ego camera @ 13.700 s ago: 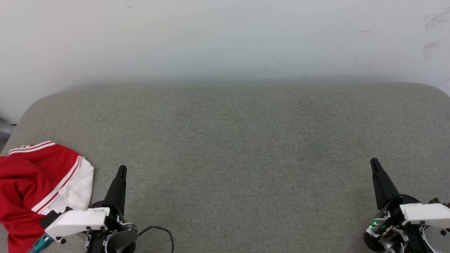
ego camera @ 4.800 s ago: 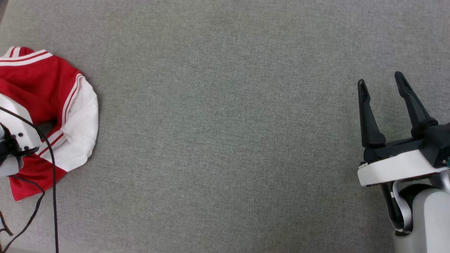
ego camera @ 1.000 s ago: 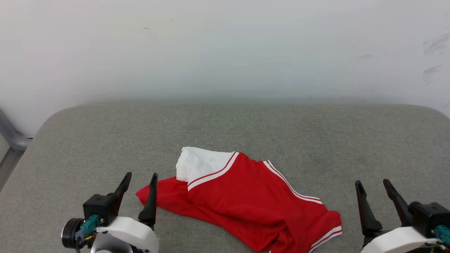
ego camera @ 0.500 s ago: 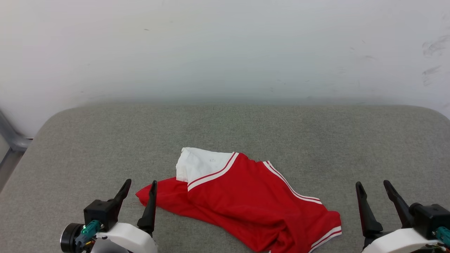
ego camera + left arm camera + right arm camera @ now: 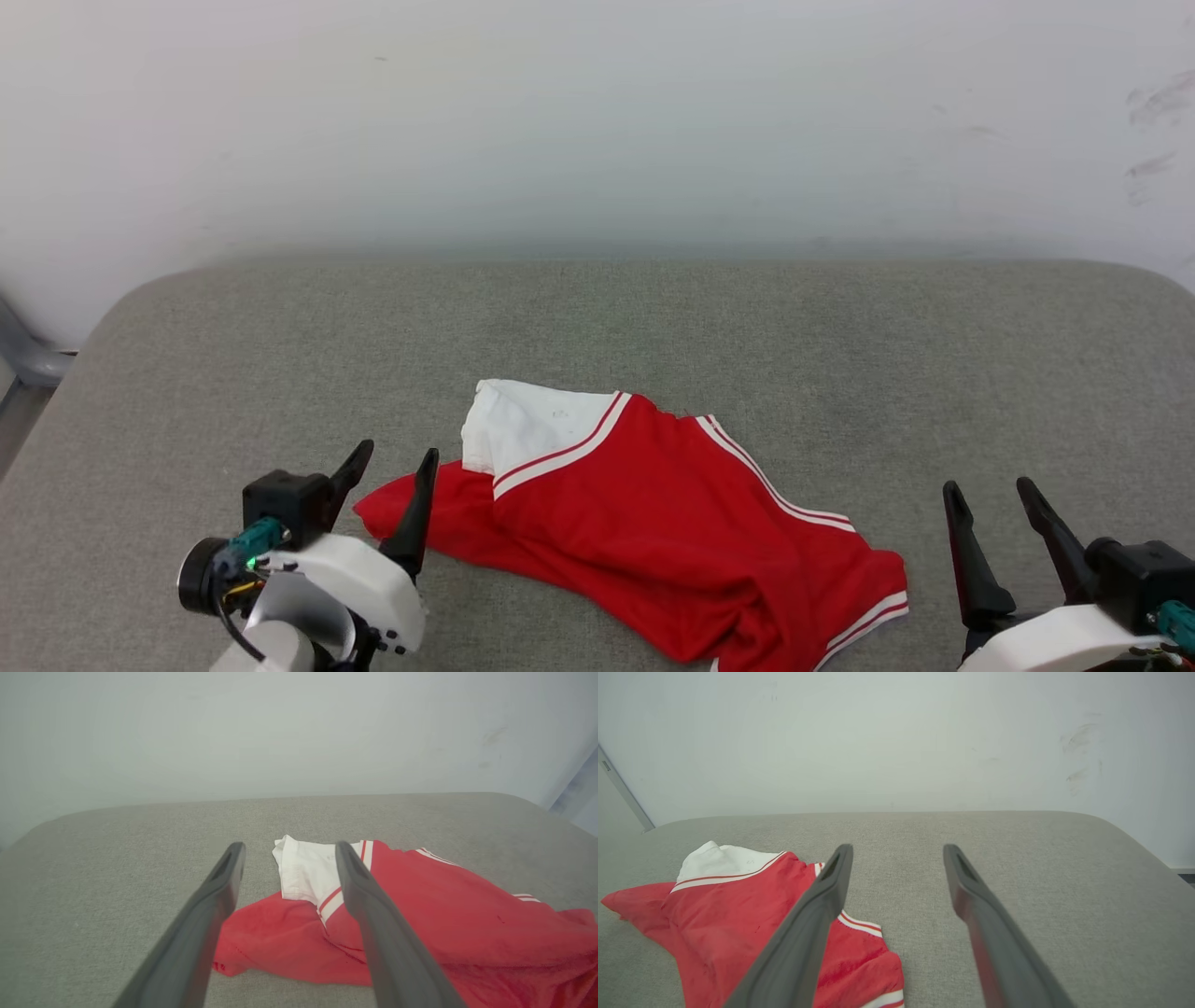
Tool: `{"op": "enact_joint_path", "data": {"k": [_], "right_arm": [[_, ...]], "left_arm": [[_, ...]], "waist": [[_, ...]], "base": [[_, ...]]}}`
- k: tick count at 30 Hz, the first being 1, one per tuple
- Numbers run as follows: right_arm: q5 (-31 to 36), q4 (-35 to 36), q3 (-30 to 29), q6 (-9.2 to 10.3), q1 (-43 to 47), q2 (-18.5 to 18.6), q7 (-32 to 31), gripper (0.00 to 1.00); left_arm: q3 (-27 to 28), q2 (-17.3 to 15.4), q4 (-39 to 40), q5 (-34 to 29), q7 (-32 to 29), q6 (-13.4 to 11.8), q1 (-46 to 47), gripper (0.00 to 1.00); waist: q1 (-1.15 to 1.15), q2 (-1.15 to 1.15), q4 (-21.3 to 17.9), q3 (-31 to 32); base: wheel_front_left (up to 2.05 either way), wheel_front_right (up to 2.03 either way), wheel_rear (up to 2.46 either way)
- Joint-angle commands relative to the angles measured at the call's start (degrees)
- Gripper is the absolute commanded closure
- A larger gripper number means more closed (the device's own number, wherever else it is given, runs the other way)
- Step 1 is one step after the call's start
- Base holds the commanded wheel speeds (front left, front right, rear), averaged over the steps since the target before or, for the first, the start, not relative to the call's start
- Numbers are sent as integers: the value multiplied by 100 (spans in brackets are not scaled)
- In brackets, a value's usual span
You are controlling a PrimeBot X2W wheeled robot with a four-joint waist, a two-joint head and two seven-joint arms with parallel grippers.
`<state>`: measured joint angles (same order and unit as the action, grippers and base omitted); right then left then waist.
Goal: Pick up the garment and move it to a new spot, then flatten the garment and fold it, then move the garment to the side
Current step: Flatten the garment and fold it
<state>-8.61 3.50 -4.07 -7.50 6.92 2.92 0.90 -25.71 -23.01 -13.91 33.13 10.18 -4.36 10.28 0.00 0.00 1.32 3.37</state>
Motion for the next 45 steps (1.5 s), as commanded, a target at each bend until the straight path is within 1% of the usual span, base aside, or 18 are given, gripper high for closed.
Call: {"op": "enact_joint_path", "data": {"k": [1,2,3,5,9,14,19,24,28,29,30,31,33,37,40,45], "right_arm": [[1,2,18,2,-78,-5,-12,0],[9,7,30,2,-95,-5,-21,0],[9,7,30,2,-95,-5,-21,0],[24,11,59,2,-119,-5,-40,0],[50,26,114,2,-178,-5,-70,0],[62,40,152,2,-212,-4,-115,0],[44,65,167,2,-288,-4,-105,0],[-6,49,168,2,-365,-5,-75,0],[-18,6,164,2,-435,-5,-41,0],[-22,-4,170,2,-449,-5,-41,0],[-32,-14,180,2,-463,-5,-41,0],[-43,-26,186,2,-481,-5,-35,0],[-59,-43,204,2,-490,-5,-31,0],[-72,-87,208,2,-509,-5,-29,0],[-92,-121,173,2,-453,-5,-27,0],[-122,-169,22,2,-285,-4,-12,0]], "left_arm": [[-22,-2,-143,67,-122,106,206,0],[-44,12,-230,115,-221,183,302,0],[-44,12,-230,115,-221,183,302,0],[-86,16,-479,227,-481,323,503,0],[-191,-11,-1095,458,-1132,639,891,0],[-393,-76,-1927,684,-1969,945,1263,0],[-563,-114,-2644,881,-2644,1080,1525,0],[-854,4,-3199,1020,-3269,1158,1668,0],[-1246,205,-3609,1207,-4177,1182,1535,0],[-1312,271,-3649,1250,-4318,1187,1512,51],[-1377,327,-3642,1283,-4394,1191,1515,71],[-1418,361,-3597,1320,-4352,1198,1538,100],[-1538,380,-3532,1336,-4232,1213,1589,100],[-1527,224,-3440,1202,-3558,1187,1833,100],[-1383,149,-3394,1172,-2994,1167,1931,100],[-1136,1,-3077,1233,-2249,967,1674,100]], "waist": [[0,0,5,-61],[0,0,3,-86],[0,0,3,-86],[0,0,-12,-130],[0,0,-82,-217],[0,0,-217,-349],[0,0,-353,-612],[0,0,-423,-832],[0,0,-440,-919],[0,0,-443,-929],[0,0,-444,-942],[0,0,-444,-954],[0,0,-437,-968],[0,0,-403,-943],[0,0,-369,-858],[0,0,-199,-630]], "base": [[0,0,0],[0,0,0],[0,0,0],[0,0,0],[0,0,0],[0,0,0],[0,0,0],[0,0,0],[0,0,0],[0,0,0],[0,0,0],[0,0,0],[0,0,0],[0,0,0],[0,0,0],[0,0,0]]}}
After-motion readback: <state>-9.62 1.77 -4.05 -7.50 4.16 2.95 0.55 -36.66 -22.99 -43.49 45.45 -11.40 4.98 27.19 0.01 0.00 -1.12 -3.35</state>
